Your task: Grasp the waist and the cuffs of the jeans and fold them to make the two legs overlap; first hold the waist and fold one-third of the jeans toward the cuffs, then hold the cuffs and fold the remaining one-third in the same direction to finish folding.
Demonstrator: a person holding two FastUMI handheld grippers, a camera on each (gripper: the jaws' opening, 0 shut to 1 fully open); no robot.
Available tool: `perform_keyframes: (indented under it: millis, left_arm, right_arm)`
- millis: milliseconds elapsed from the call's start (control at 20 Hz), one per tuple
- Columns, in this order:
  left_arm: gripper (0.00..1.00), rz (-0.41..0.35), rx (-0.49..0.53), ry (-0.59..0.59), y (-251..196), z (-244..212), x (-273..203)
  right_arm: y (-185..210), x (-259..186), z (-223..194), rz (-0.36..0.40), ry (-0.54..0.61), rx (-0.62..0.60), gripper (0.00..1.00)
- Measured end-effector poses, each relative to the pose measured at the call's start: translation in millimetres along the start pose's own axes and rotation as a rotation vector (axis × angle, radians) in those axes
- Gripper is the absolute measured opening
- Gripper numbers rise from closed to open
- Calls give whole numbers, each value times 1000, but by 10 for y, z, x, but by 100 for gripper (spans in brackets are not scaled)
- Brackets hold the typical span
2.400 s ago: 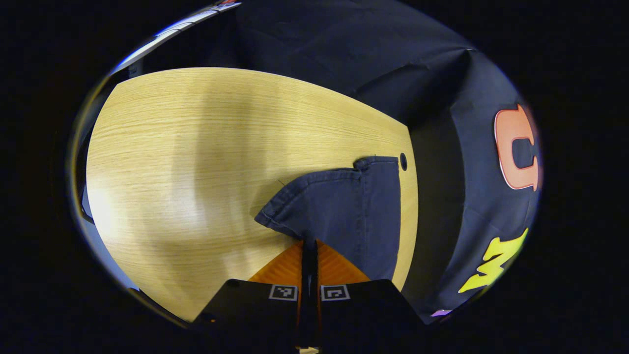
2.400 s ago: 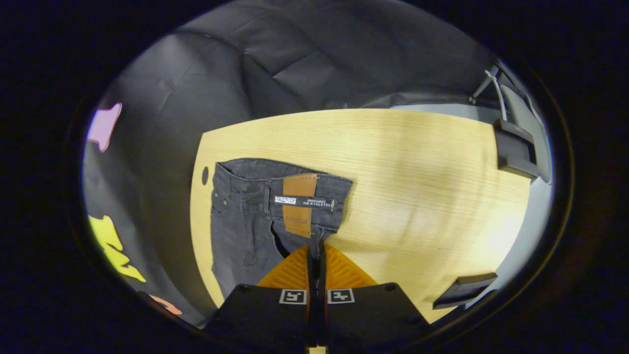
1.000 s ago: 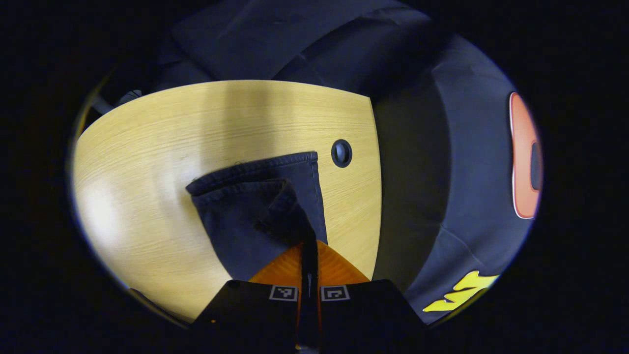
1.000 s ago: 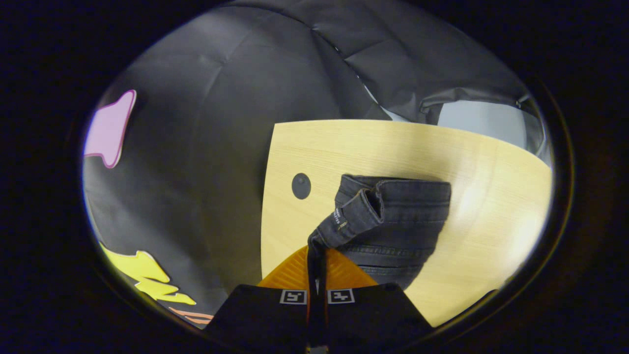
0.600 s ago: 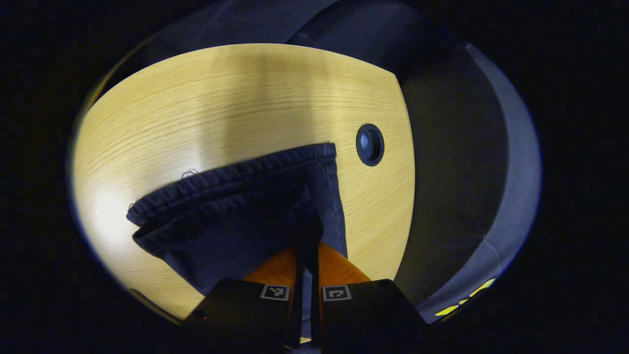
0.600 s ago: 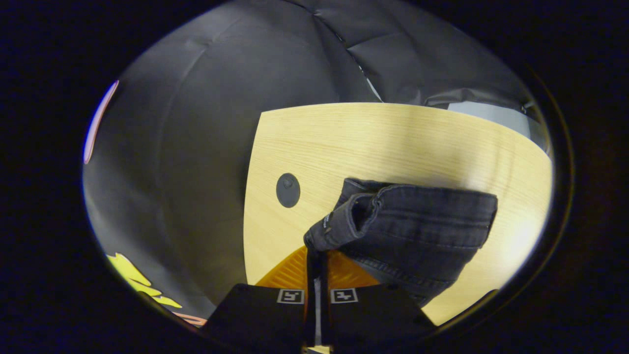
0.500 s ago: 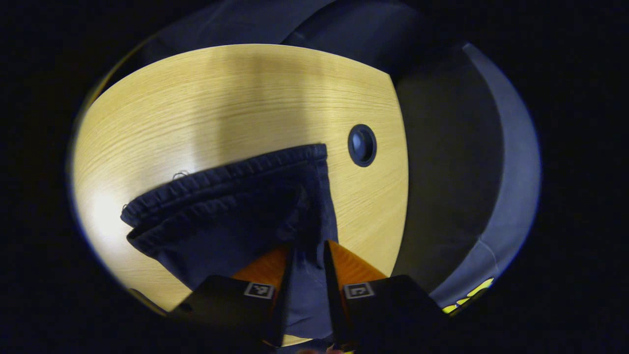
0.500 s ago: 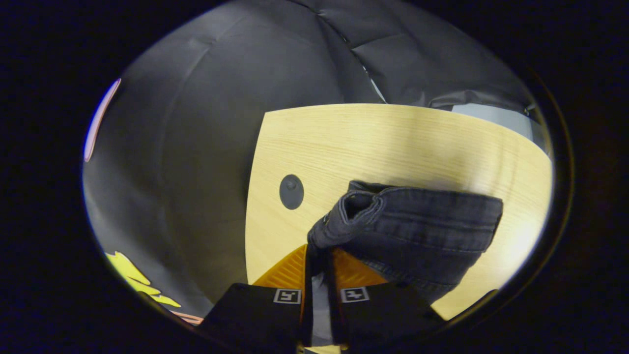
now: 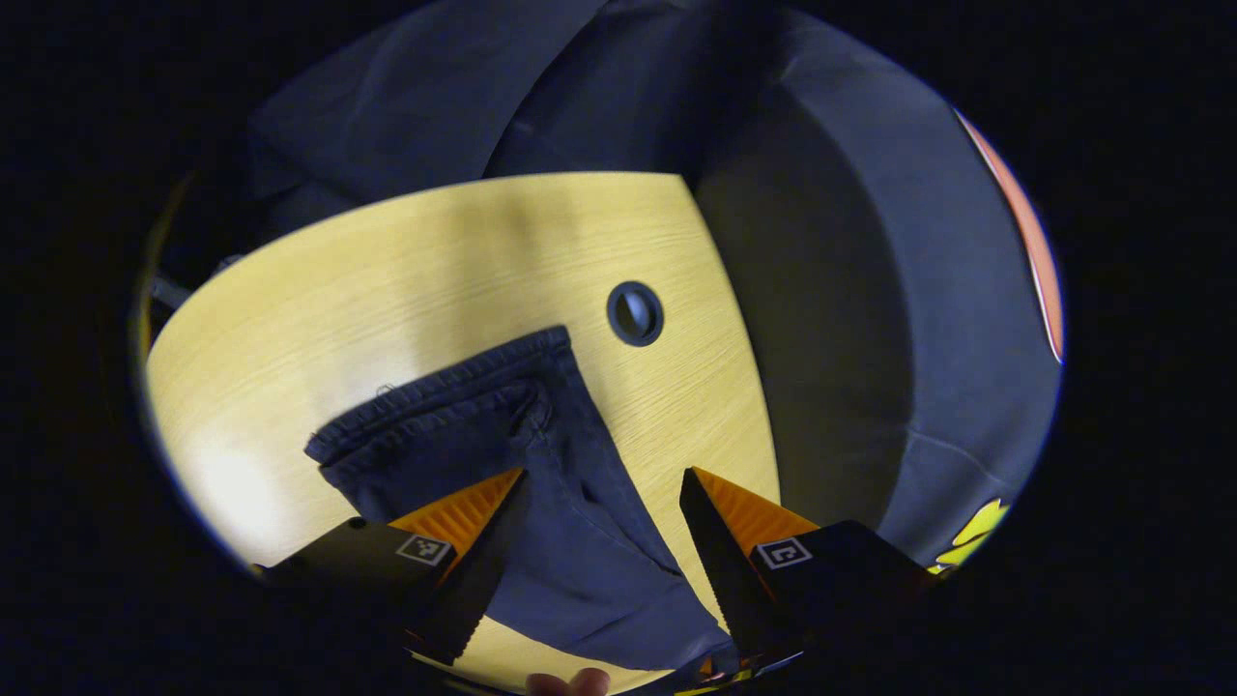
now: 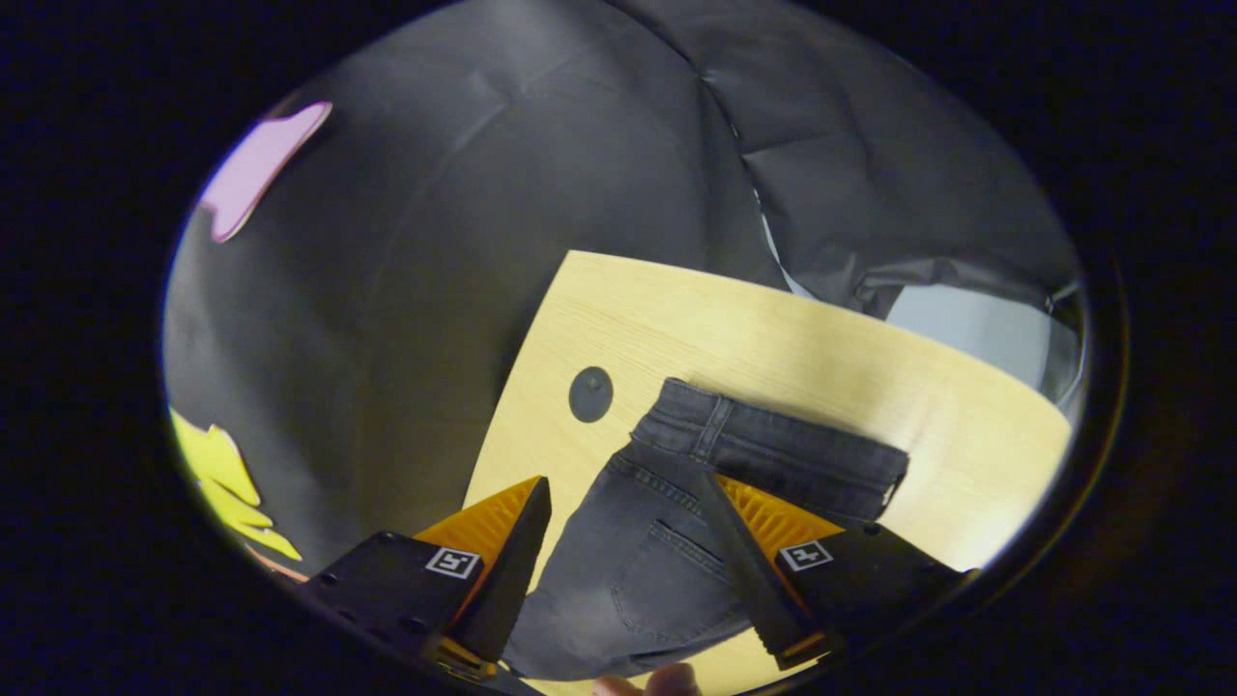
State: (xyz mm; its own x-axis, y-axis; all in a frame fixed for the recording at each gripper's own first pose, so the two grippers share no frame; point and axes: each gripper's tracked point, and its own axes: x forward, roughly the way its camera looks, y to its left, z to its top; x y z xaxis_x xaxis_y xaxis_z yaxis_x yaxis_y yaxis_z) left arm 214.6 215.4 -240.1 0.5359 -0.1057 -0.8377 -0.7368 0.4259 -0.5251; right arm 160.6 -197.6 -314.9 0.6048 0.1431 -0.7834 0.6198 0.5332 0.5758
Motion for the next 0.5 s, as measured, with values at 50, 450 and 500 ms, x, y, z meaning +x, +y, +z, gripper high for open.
perform_keyframes:
  millis: [50, 450, 500]
  left_arm:
    - [99, -15, 46, -26, -106, 28, -192]
    - [99, -159, 658, -452, -539, -685, -1504]
    - [99, -186, 716, -508, -600, -847, -1717]
  right_arm:
    - [10, -86, 15, 14, -21, -47, 96]
    - [-38, -1357, -164, 84, -387, -604, 96]
    - [-44, -1533, -238, 95, -431, -685, 96]
